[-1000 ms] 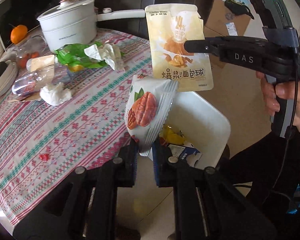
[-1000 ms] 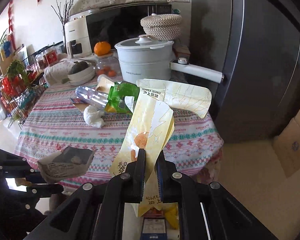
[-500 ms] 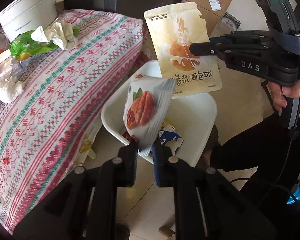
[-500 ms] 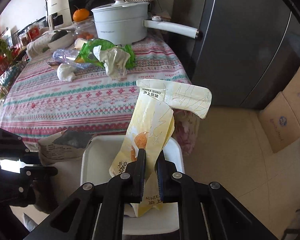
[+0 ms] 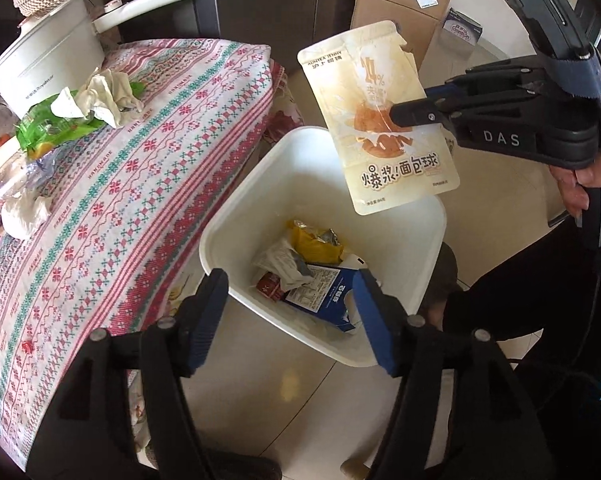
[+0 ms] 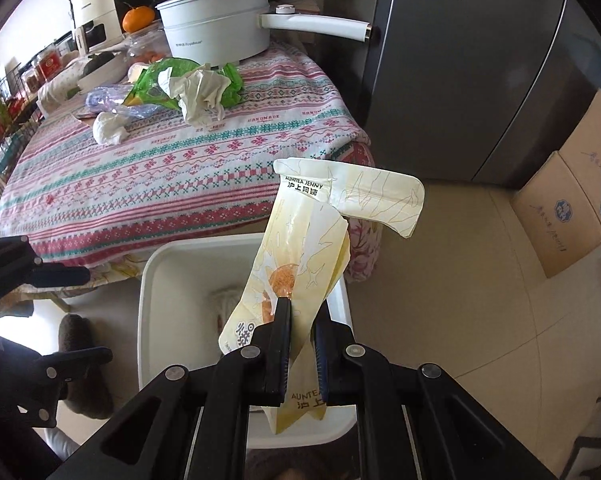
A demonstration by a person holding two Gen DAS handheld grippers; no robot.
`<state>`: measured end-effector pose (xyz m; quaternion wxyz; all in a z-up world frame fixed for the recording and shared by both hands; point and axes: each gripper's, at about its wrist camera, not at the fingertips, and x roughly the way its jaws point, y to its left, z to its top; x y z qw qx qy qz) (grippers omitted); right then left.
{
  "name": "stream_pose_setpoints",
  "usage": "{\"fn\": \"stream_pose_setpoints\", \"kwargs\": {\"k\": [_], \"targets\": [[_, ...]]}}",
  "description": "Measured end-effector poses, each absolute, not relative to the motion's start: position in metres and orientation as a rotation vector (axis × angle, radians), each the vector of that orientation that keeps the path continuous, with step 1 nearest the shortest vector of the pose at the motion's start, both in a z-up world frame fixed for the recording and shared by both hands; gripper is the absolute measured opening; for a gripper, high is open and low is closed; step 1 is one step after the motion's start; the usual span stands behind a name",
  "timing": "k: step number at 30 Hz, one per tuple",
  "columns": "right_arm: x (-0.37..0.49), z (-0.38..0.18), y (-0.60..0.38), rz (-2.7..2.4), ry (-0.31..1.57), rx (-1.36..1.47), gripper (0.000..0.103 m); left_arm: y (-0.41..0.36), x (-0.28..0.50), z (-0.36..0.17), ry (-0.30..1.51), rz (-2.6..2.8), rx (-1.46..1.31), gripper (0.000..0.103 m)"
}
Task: Collect trash
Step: 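Carry both packets over the white bin and open both grippers to drop them, then grasp the white crumpled tissue on the table with the left gripper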
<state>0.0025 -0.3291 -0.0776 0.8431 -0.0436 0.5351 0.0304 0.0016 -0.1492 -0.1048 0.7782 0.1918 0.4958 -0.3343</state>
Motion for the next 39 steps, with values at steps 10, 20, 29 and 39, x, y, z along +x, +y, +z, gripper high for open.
{"fn": "stream_pose_setpoints", "kwargs": {"k": [10, 20, 29, 39], "targets": [[0.005, -0.081, -0.324, 0.104, 1.153, -0.051, 0.025, -0.122, 0.016, -0.099, 1.068, -0.628, 0.389, 0.076], [0.011, -0.071, -0.325, 0.108, 1.121, 0.036, 0.068, -0.093, 0.029, -0.090, 1.059, -0.562, 0.335, 0.079], [0.031, -0.063, -0.309, 0.123, 1.113, 0.042, 0.075, -0.048, 0.070, -0.080, 1.095, -0.431, 0.201, 0.079], [0.082, -0.040, -0.269, 0.160, 1.062, 0.040, 0.080, 0.019, 0.143, -0.072, 1.078, -0.221, -0.040, 0.079]]}}
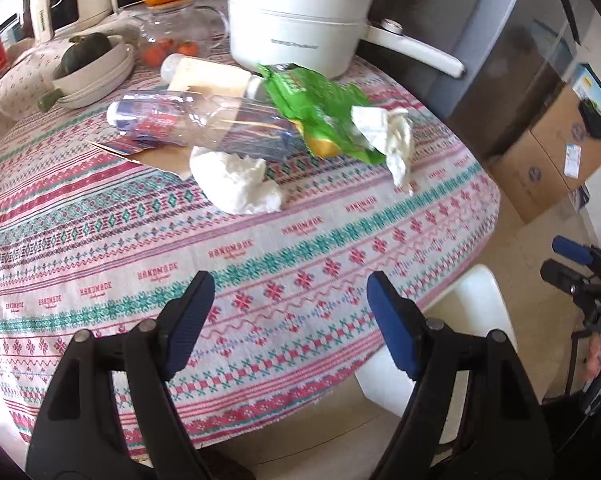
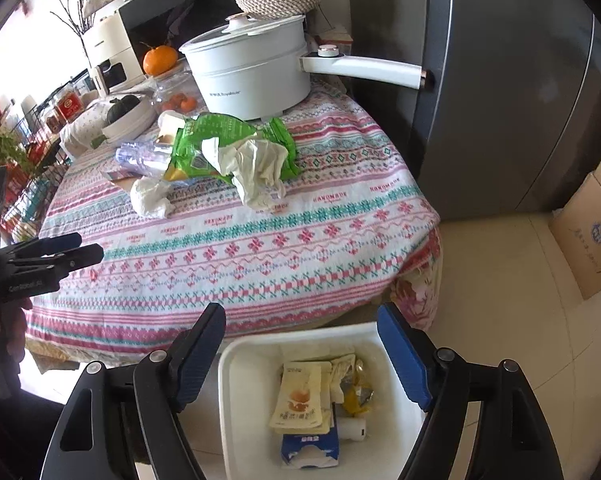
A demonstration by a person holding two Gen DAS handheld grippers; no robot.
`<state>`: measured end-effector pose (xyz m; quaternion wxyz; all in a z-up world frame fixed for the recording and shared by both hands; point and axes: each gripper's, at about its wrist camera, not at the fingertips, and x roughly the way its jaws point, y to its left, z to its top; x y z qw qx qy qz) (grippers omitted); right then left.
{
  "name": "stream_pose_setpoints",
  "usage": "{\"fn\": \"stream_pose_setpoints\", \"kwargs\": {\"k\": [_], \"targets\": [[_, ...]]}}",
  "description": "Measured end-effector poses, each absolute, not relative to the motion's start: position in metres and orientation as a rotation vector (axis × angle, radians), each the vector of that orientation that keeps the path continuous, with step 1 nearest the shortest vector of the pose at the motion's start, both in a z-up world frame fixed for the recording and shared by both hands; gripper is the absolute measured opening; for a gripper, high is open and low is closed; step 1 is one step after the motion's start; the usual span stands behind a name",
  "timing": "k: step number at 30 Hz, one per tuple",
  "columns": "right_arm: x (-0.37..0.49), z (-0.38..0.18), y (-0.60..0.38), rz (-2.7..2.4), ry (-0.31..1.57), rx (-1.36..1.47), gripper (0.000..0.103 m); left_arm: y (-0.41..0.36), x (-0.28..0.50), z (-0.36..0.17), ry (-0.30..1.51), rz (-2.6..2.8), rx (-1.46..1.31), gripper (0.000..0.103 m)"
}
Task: Collect trash
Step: 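Grasp the white crumpled tissue on the table with the left gripper, then grasp the beige crumpled paper with the right gripper while the left gripper holds the tissue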
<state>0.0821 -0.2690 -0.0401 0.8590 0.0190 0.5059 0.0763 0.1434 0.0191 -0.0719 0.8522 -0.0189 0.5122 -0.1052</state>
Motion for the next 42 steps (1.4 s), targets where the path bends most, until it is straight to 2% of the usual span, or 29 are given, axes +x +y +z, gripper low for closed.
{"fn": "stream_pose_setpoints", "kwargs": {"k": [6, 9, 11, 15, 17, 20, 29, 40, 42], "targets": [[0.119, -0.035, -0.248, 0.142, 1.057, 0.114, 0.080, 0.043, 0.192, -0.084, 1.079, -0.133, -0.216, 0.079], [0.137, -0.036, -0.240, 0.154, 1.062, 0.148, 0.081, 0.047, 0.210, -0.100, 1.104, -0.089, -0.268, 0.073], [0.147, -0.040, -0.236, 0.155, 1.068, 0.164, 0.081, 0.046, 0.218, -0.109, 1.113, -0.071, -0.287, 0.065], [0.162, -0.047, -0.233, 0.140, 1.074, 0.173, 0.081, 0.040, 0.232, -0.126, 1.117, -0.040, -0.253, 0.059], [0.169, -0.052, -0.233, 0.140, 1.076, 0.188, 0.081, 0.037, 0.239, -0.135, 1.141, -0.023, -0.247, 0.044], [0.183, -0.062, -0.233, 0.184, 1.068, 0.225, 0.081, 0.037, 0.242, -0.141, 1.143, 0.002, -0.261, 0.035], [0.227, -0.100, -0.228, 0.215, 1.087, 0.322, 0.081, 0.043, 0.220, -0.123, 1.146, -0.030, -0.251, 0.030], [0.265, -0.126, -0.227, 0.203, 1.092, 0.492, 0.081, 0.051, 0.176, -0.080, 1.065, -0.112, -0.098, 0.030], [0.267, -0.134, -0.227, 0.202, 1.106, 0.517, 0.078, 0.046, 0.174, -0.080, 1.066, -0.118, -0.085, 0.030]]}}
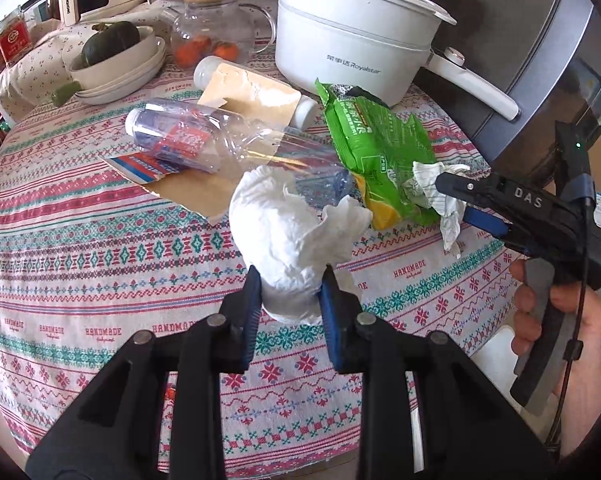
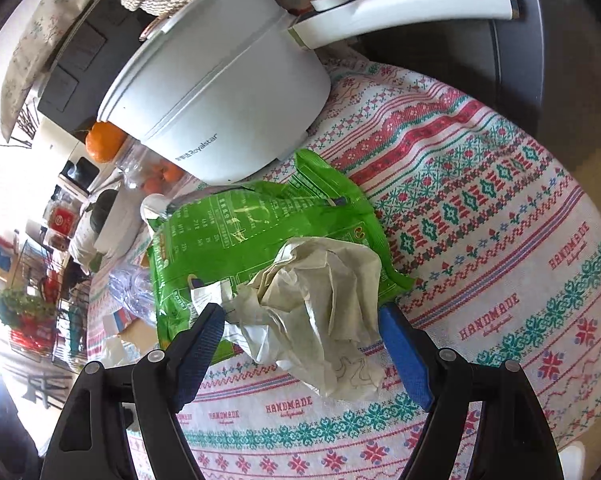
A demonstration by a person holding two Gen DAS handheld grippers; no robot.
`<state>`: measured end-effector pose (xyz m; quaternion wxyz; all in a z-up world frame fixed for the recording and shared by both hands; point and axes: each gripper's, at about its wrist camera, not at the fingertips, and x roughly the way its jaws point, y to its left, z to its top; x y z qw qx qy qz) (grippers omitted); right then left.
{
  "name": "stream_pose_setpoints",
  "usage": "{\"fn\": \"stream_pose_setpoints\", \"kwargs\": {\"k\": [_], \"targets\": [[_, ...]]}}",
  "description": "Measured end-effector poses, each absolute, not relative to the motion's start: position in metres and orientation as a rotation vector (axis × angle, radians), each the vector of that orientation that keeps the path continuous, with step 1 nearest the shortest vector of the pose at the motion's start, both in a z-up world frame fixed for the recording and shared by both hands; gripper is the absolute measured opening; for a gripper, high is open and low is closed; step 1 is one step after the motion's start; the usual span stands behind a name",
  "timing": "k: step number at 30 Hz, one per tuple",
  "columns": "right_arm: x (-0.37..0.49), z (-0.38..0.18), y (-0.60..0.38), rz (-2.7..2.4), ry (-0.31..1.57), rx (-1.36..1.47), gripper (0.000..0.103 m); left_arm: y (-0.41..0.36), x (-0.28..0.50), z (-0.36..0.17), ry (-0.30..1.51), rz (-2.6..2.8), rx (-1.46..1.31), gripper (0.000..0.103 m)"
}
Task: Collect trash
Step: 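Grasp the beige crumpled paper with the right gripper while the left gripper holds the tissue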
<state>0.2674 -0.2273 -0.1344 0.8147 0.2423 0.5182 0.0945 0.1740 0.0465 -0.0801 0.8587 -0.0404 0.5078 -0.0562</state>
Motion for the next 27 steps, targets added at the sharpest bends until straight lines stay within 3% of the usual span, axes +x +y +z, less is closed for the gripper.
{"fn": "stream_pose_setpoints", "kwargs": {"k": [2, 4, 6, 8, 27], "targets": [[0.268, -0.137, -0.226, 0.205, 1.108, 0.505, 0.066, 0.045, 0.172, -0.081, 1.074, -0.122, -0.079, 0.030], [0.269, -0.138, -0.225, 0.223, 1.113, 0.484, 0.043, 0.042, 0.174, -0.083, 1.081, -0.126, -0.076, 0.030], [0.267, -0.139, -0.224, 0.249, 1.115, 0.474, 0.032, 0.039, 0.174, -0.081, 1.079, -0.130, -0.075, 0.030], [0.265, -0.137, -0.223, 0.274, 1.114, 0.472, 0.015, 0.035, 0.175, -0.081, 1.075, -0.132, -0.082, 0.030], [0.182, -0.062, -0.258, 0.308, 1.067, 0.309, 0.013, 0.013, 0.130, -0.050, 1.007, -0.277, -0.059, 0.030]]}}
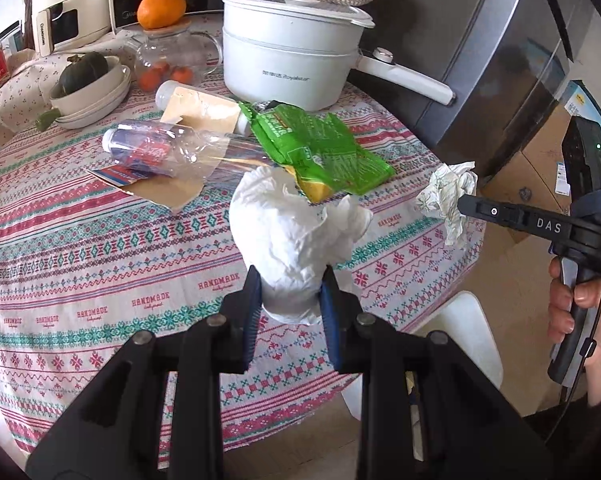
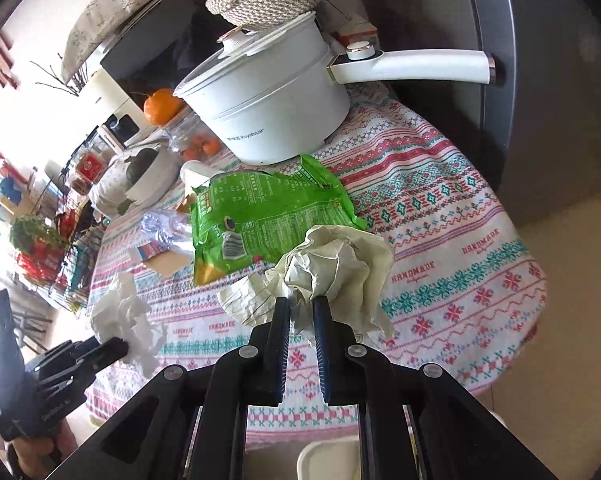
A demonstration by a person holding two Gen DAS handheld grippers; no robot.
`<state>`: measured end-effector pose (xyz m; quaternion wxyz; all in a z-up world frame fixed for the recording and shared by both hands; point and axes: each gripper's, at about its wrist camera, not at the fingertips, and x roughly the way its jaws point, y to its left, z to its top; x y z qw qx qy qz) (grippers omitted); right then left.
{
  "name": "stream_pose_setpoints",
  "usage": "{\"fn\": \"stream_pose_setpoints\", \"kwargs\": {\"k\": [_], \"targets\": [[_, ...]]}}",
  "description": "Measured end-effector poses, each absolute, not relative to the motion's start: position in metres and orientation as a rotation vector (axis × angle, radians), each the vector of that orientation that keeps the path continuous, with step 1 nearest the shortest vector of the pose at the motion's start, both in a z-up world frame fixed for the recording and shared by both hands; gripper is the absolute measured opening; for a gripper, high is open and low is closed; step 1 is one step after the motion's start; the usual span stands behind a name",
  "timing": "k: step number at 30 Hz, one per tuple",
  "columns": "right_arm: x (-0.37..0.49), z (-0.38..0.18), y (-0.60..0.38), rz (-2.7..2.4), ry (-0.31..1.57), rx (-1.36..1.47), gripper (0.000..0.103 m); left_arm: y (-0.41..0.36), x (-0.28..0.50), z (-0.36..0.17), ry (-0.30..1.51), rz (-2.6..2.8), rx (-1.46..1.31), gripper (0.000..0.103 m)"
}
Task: Collect trash
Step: 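Grasp the beige crumpled paper with the right gripper while the left gripper holds the tissue, then carry both tissues over the white bin and open both grippers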
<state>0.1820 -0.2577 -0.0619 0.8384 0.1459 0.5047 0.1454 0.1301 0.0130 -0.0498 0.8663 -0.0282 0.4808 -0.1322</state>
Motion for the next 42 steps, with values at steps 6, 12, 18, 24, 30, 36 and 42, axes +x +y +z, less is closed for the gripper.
{"fn": "stream_pose_setpoints", "kwargs": {"k": [6, 12, 18, 24, 30, 36, 42], "targets": [[0.139, -0.047, -0.273, 0.313, 1.072, 0.257, 0.013, -0.010, 0.105, -0.045, 0.994, -0.358, 0.002, 0.030], [0.099, -0.042, -0.279, 0.315, 1.090, 0.184, 0.013, -0.031, 0.075, -0.045, 0.988, -0.435, 0.077, 0.030], [0.069, -0.057, -0.289, 0.314, 1.137, 0.147, 0.013, -0.050, 0.055, -0.061, 1.006, -0.497, 0.150, 0.030], [0.048, -0.079, -0.307, 0.289, 1.196, 0.133, 0.013, -0.070, 0.040, -0.076, 1.037, -0.566, 0.183, 0.030], [0.032, -0.098, -0.329, 0.251, 1.243, 0.142, 0.013, -0.102, 0.025, -0.094, 1.068, -0.673, 0.220, 0.030], [0.025, -0.115, -0.340, 0.220, 1.291, 0.145, 0.013, -0.132, 0.020, -0.118, 1.121, -0.733, 0.270, 0.034], [0.021, -0.121, -0.346, 0.210, 1.309, 0.142, 0.013, -0.144, 0.018, -0.121, 1.120, -0.757, 0.287, 0.060]]}}
